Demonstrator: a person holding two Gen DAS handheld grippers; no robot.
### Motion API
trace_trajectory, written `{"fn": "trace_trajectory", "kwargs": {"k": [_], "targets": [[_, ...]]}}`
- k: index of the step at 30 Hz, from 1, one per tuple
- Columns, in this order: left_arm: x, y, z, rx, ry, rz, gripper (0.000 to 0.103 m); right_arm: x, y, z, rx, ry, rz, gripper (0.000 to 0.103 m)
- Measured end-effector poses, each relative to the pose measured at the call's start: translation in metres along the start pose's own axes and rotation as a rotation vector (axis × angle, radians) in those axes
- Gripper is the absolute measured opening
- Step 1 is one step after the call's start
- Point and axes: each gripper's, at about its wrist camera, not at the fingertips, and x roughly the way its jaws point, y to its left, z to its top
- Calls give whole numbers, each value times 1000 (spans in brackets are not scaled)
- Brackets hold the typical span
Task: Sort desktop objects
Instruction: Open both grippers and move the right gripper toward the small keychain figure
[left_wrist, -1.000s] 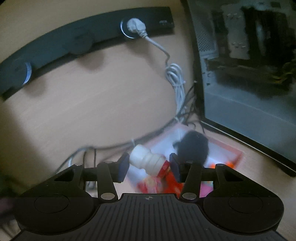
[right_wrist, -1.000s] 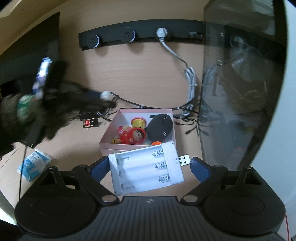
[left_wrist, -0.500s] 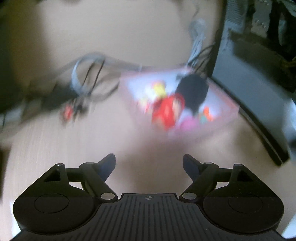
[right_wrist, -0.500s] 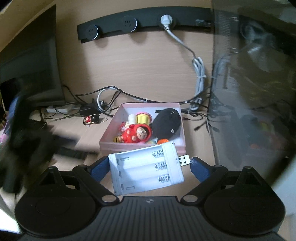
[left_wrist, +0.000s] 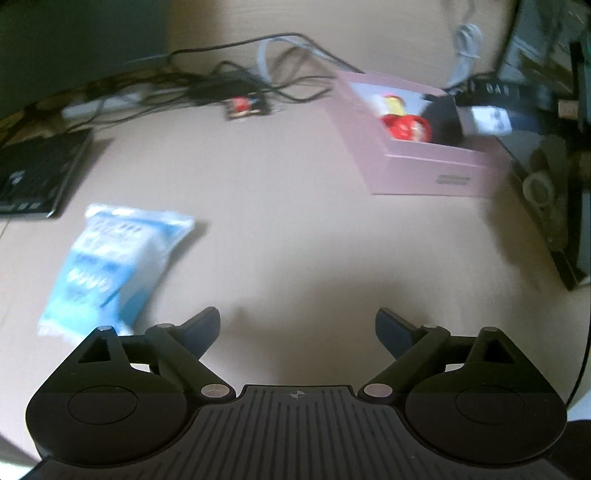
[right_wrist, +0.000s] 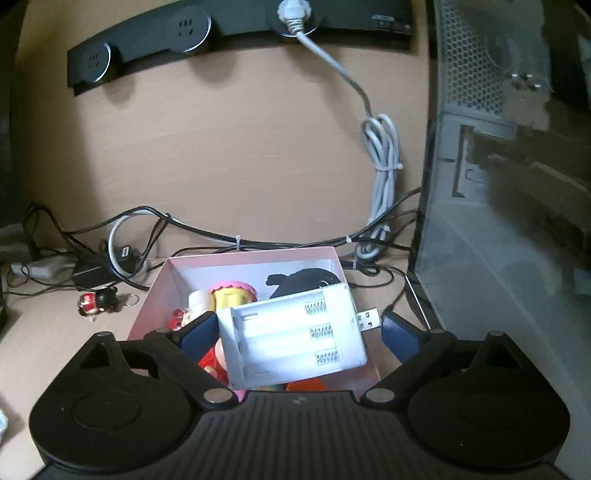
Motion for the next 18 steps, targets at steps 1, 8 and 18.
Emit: {"fn": "trace_trajectory", "kwargs": {"k": [1,8,18], "targets": [[-1,2,-1,-10,2,8,95,4,1,-3,0,24,-6,100],[-8,7,-6,-19,-1,4,96,-17,7,-32,25,120,76,100],[-26,28,-5,-67,-45,28,97,-45,67,-10,-189,57,280,101]]}}
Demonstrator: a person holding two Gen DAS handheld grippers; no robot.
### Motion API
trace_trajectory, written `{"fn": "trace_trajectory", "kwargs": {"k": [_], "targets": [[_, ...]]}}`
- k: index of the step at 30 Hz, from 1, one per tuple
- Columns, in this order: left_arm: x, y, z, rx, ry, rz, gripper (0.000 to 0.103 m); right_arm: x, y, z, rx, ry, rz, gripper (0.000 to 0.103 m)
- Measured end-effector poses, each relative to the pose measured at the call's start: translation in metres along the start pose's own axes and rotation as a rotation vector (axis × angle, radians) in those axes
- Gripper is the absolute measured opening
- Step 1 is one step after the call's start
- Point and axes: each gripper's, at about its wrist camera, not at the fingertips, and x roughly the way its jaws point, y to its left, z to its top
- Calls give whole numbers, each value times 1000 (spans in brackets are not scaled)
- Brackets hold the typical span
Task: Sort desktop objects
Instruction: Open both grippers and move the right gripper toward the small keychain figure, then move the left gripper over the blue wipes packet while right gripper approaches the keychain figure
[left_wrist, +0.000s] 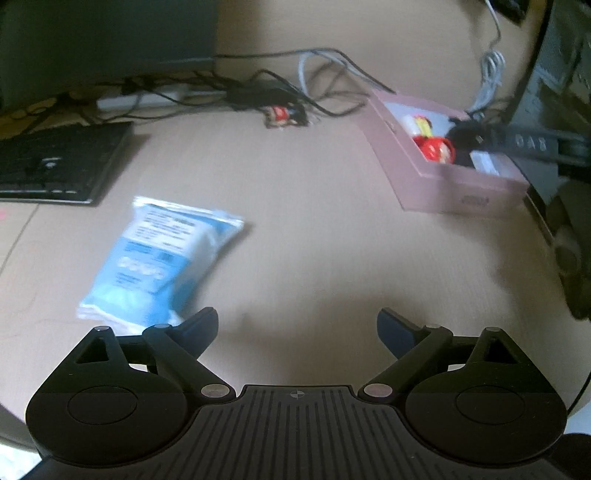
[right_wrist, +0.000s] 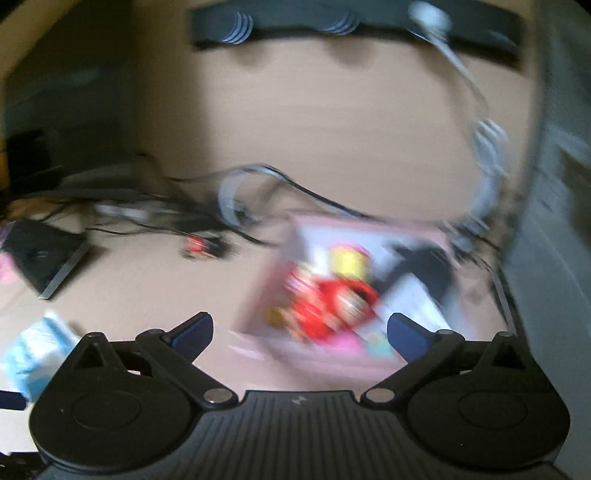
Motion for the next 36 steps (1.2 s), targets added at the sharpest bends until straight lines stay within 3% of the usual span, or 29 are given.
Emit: {"fn": "trace_trajectory", "kwargs": {"k": [5,7,8,11,13,18,20,21,24,30,33,36], "targets": [[-27,24,-2,-65,-64,34,97,29,46,44,-43,-21,104,99],[-39,36,-8,-93,-82,54,97,57,65,55,-48,-1,119,85],[-44,41,-11,-102,-88,64,97,74,74,58,-44,26,118,83],[-59,59,-26,-131,-110,108,97,124,98,66,-43,73,94,83],[-68,70,-39,-166,-109,159,97,158,118,67,-85,89,32,88],[-85,96,-67,-274,-83,255,97,225,144,61,-104,137,-81,89],[-90,104,-72,-287,-70,276,97,240,141,61,-71,170,-103,79],[-92,105,-72,-282,-69,279,97,243,137,62,-40,191,-87,61],[-92,105,-70,-263,-71,259,97,217,124,63,53,153,-4,61],[-66,94,-48,-165,-82,177,97,109,113,43,-19,35,185,61],[-48,88,-30,-109,-101,149,97,55,97,19,-62,42,245,61],[-25,86,-10,-63,-107,141,97,17,76,-11,-70,121,227,61]]}}
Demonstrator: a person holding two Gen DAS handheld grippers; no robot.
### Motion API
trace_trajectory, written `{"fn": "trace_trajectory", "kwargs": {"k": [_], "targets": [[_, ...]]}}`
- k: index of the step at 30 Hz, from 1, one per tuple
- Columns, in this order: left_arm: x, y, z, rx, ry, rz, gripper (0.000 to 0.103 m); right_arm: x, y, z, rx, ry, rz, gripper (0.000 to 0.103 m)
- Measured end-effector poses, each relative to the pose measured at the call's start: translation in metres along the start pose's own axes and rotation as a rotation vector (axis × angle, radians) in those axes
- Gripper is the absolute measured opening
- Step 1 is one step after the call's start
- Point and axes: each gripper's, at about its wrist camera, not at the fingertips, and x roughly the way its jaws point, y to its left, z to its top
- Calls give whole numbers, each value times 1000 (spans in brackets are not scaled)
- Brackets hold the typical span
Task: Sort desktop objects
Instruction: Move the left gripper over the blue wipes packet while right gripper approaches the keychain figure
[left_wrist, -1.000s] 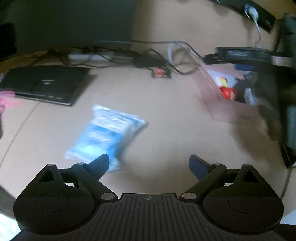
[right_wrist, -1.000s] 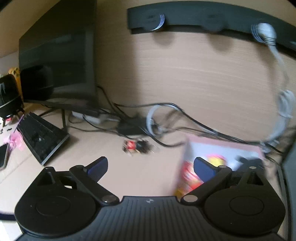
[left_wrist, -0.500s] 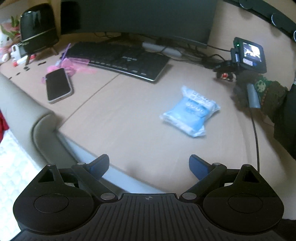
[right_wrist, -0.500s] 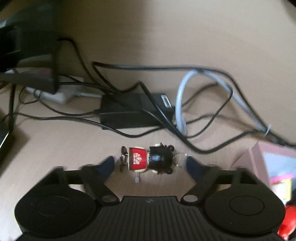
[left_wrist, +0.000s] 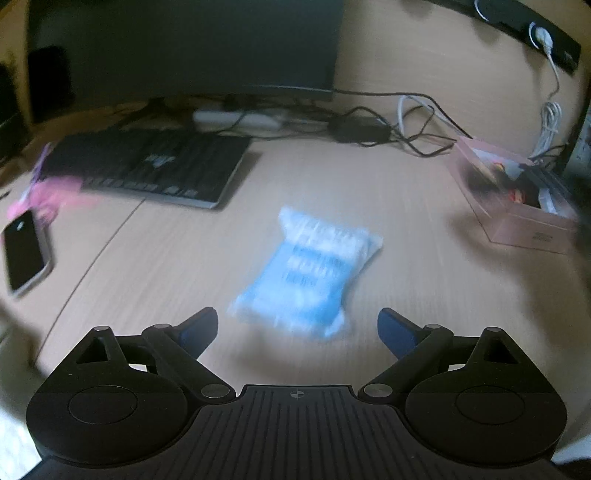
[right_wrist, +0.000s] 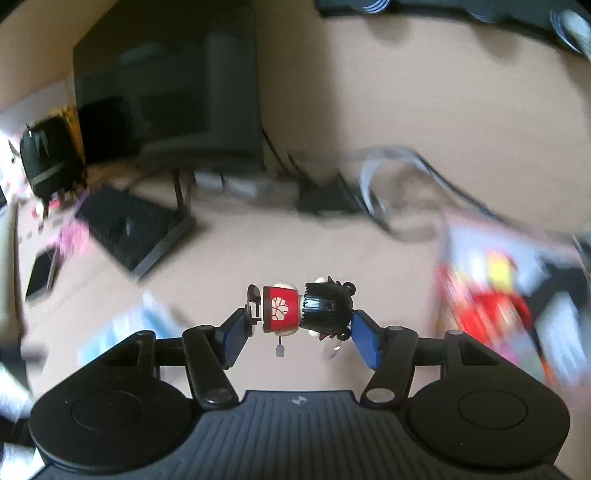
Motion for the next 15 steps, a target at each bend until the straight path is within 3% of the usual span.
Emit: {"fn": "trace_trajectory", "kwargs": {"k": [3,7,8,10,15], "targets": [[29,-10,14,51,14,25,97,-23,-16,-39,8,68,-96,61],[58,-26,26,87,28,36,97,-49,-51,-70,120,108,-215,61],[63,-32,28,93,30,33,97,-60,-59,-75,143,107,-233,62],[68,-44,30,98,31,27,97,-77,-71,-85,170,81,-268,77],[70,-94,29,156,65,-53,97,-107,-90,-93,184,-8,-284,80]]}}
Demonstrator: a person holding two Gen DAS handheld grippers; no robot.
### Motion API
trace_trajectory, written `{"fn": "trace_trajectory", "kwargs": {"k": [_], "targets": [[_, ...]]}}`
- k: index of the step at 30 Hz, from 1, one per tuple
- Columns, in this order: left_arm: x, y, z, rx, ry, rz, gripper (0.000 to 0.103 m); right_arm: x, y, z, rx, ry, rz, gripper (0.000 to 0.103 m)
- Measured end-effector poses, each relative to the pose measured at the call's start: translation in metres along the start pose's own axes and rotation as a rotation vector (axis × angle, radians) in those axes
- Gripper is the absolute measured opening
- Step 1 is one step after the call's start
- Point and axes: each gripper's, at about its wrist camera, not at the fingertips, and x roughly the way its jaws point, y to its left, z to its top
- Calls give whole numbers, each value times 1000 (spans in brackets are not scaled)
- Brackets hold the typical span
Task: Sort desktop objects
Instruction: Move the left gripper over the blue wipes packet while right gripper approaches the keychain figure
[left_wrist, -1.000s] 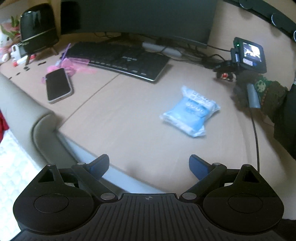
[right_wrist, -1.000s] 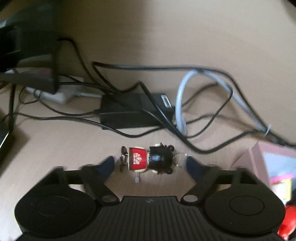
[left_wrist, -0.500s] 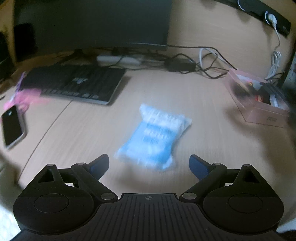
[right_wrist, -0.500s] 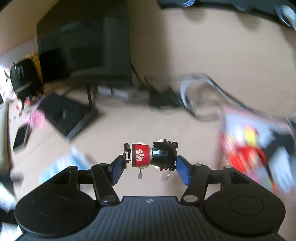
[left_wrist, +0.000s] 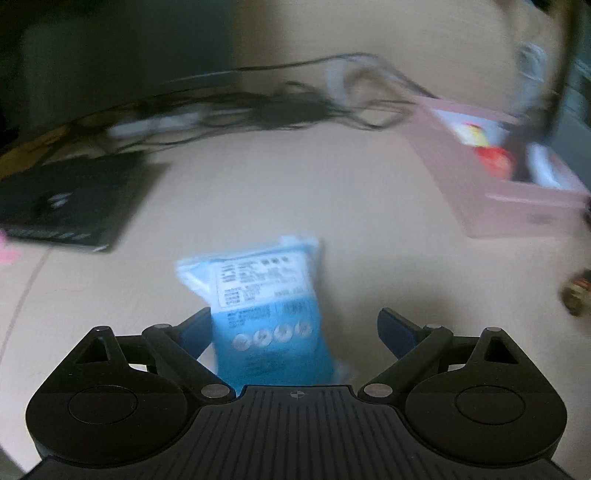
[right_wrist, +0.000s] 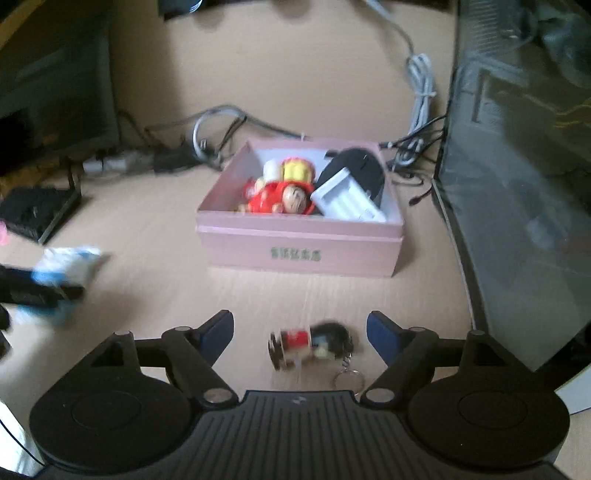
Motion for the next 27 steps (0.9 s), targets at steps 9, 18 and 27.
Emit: {"fn": "trace_trajectory", "kwargs": {"k": [9,18,27], "targets": [[-14,-49,-3,142,-21,-43,97,30,-28,42,102,-137,-185,81],[-15,3,-5,144,-18,-35,98,108,-58,76,278,-26,-168,81],[-18,21,3,4,-58,-127,99,99,-6,73,2,-82,-127,87]]}}
